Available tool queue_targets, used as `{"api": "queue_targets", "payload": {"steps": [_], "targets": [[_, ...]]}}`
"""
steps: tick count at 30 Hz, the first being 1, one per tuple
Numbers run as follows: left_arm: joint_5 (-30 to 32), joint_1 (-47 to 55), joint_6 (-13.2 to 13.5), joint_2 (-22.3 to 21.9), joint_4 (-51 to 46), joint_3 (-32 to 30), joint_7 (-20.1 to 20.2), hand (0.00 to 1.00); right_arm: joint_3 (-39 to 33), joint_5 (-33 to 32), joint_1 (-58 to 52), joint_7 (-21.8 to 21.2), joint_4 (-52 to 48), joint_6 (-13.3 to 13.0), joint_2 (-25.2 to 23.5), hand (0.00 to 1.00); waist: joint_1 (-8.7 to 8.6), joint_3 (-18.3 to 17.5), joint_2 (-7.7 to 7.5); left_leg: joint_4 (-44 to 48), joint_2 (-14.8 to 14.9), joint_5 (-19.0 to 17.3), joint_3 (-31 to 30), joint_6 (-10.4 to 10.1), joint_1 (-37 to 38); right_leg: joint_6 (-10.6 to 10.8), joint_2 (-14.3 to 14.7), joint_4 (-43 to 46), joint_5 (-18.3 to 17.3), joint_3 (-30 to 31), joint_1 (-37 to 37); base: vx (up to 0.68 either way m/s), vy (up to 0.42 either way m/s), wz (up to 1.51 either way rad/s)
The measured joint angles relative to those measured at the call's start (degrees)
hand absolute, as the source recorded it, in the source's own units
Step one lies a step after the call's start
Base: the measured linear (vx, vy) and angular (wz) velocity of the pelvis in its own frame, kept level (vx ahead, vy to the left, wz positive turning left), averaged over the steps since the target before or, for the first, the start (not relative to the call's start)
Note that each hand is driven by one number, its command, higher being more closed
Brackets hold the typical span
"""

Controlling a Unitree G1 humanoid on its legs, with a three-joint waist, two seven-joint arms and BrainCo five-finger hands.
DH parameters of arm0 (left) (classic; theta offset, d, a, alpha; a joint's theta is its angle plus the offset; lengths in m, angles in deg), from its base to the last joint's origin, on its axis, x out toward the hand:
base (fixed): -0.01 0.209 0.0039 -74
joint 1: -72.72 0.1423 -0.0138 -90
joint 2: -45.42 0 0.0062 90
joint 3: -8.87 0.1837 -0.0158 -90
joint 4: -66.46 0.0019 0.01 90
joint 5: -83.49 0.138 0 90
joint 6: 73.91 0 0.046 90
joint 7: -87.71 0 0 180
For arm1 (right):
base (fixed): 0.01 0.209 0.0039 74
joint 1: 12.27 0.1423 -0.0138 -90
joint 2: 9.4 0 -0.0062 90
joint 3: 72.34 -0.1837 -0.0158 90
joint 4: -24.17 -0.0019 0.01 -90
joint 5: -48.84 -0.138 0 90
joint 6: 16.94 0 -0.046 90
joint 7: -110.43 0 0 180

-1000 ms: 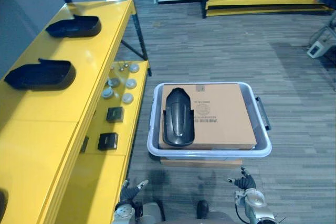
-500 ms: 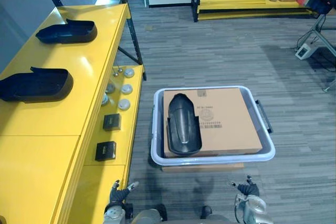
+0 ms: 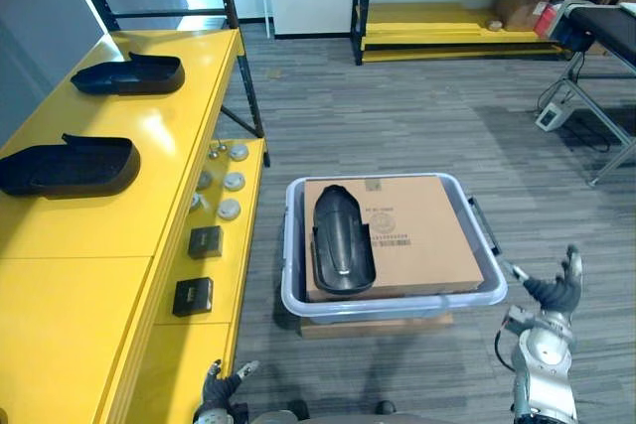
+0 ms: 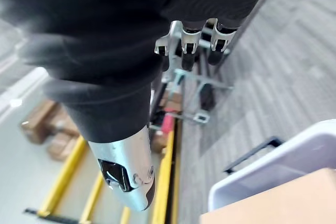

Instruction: Walk over and take plastic housings, then place them on the shelf

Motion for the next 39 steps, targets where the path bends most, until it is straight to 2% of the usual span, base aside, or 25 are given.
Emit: {"api": "queue_targets", "payload": {"steps": [5, 7, 9, 11, 14, 16, 17, 20, 21, 25, 27, 28, 32, 39], "targets": [[0.1, 0.0, 0.2, 0.1, -0.2, 0.0, 0.3, 0.0, 10.2, 6.5, 5.2, -3.6, -1.6, -1.0, 1.7, 0.0, 0.35, -0.1, -0.29, -0.5, -0.7, 0.5, -1.3, 0.7, -0.8, 0.1, -0.5, -1.0, 0.4, -1.0, 0.0, 0.0, 0.005, 0.11], [0.2, 0.0, 0.4, 0.2, -0.5, 0.0, 0.4, 0.0, 12.7, 9.2, 9.0, -4.2, 2.0, -1.0, 1.7, 0.0, 0.69, 0.0, -0.44, -0.7, -1.3, 0.7, -2.2, 0.9, -1.6, 0.2, -0.7, -1.5, 0.5, -1.9, -0.2, 0.02, 0.012, 0.25], [0.2, -0.1, 0.5, 0.2, -1.1, 0.1, 0.4, 0.0, 13.7, 11.2, 11.9, -4.4, 6.5, -0.3, 1.6, 0.0, 1.76, 0.0, -0.47, -0.7, -1.5, 0.9, -2.9, 1.2, -2.3, 0.3, -0.9, -1.8, 0.6, -2.6, -0.4, 0.04, 0.014, 0.21], [0.2, -0.1, 0.5, 0.3, -1.5, 0.1, 0.3, 0.0, 14.1, 14.4, 15.7, -4.4, 14.2, 1.5, 1.4, 0.0, 3.22, 0.2, -0.44, -0.6, -1.6, 0.9, -4.4, 1.2, -2.9, 0.3, -0.8, -1.8, 0.6, -3.9, -0.3, 0.06, -0.007, 0.31], [0.3, 0.0, 0.5, 0.4, -2.0, 0.1, 0.1, 0.0, 14.1, 16.8, 20.2, -3.8, 21.7, 3.5, 0.7, 0.0, 3.63, 1.0, -0.37, -0.3, -1.7, 0.9, -5.7, 1.2, -3.9, 0.2, -0.8, -1.8, 0.6, -5.0, -0.2, 0.06, -0.013, 0.28], [0.5, -0.1, 0.5, 0.4, -2.2, 0.1, 0.0, 0.0, 14.1, 18.2, 23.0, -3.1, 25.3, 4.9, -0.2, 0.0, 4.06, 2.5, -0.31, -0.1, -1.6, 0.9, -6.0, 1.2, -4.3, 0.2, -0.8, -1.7, 0.6, -5.1, -0.3, 0.03, -0.011, 0.13], [0.7, -0.2, 0.5, 0.4, -2.5, 0.1, 0.0, 0.0, 14.0, 18.9, 24.4, -2.7, 27.8, 5.5, -0.6, 0.0, 4.94, 3.4, -0.25, 0.2, -1.6, 0.9, -6.2, 1.2, -4.6, 0.1, -0.8, -1.7, 0.7, -5.3, -0.4, 0.0, -0.016, 0.12], [0.9, -0.2, 0.5, 0.4, -3.7, 0.6, -0.2, 0.0, 13.9, 19.6, 28.0, -1.5, 35.2, 7.6, -0.9, 0.0, 5.41, 5.2, 0.02, 0.8, -1.4, 0.9, -7.6, 1.2, -5.9, -0.1, -0.9, -1.5, 0.8, -6.8, -0.7, -0.01, -0.016, 0.2], [0.9, -0.4, 0.5, 0.4, -3.8, 0.6, -0.3, 0.0, 13.7, 19.6, 29.6, -0.9, 37.7, 8.3, -0.9, 0.0, 6.31, 6.0, 0.25, 1.3, -1.4, 0.9, -7.6, 1.2, -6.7, -0.1, -0.9, -1.0, 1.0, -6.8, -1.6, -0.01, 0.003, 0.09], [0.9, -1.3, 0.5, 0.3, -4.0, 1.3, -1.2, 0.0, 12.3, 20.3, 36.6, 0.0, 46.5, 9.7, -0.9, 0.0, 6.55, 8.8, 1.33, 2.6, -1.4, 1.0, -8.5, 1.3, -8.6, -0.2, -0.9, -0.7, 2.1, -7.6, -2.6, -0.04, 0.03, 0.12], [0.8, -1.4, 0.6, 0.5, -4.8, 2.5, -1.8, 0.0, 10.9, 20.8, 40.6, 2.0, 50.3, 10.8, -0.9, 0.0, 6.67, 10.0, 1.65, 3.5, -1.5, 1.1, -8.9, 1.5, -10.2, -0.4, -0.9, -0.7, 2.9, -7.9, -3.6, -0.07, 0.052, 0.09], [0.6, -1.4, 0.6, 0.5, -5.3, 3.0, -2.4, 0.0, 10.1, 20.9, 42.9, 3.0, 52.0, 11.3, -0.7, 1.0, 6.86, 10.6, 1.66, 3.7, -1.5, 1.2, -8.9, 1.7, -10.9, -0.8, -0.9, -0.7, 3.4, -7.9, -4.2, -0.07, 0.046, 0.02], [-0.2, -2.7, 0.6, 0.7, -5.4, 3.8, -3.5, 0.0, 8.8, 21.1, 45.9, 4.7, 53.0, 12.1, 1.4, 1.0, 8.19, 12.6, 1.97, 3.3, -1.9, 2.0, -9.0, 2.1, -11.2, -0.8, -1.3, -0.7, 4.0, -8.2, -4.5, -0.08, 0.038, 0.03], [-1.2, -3.8, 0.6, 1.1, -4.8, 5.1, -4.1, 0.0, 8.9, 20.3, 49.0, 5.1, 53.9, 11.9, 2.1, 1.0, 8.02, 13.4, 1.79, -0.9, -2.3, 5.6, -9.2, 1.6, -12.1, -0.8, -1.6, -0.7, 4.0, -9.0, -7.2, -0.07, -0.006, 0.02]]}}
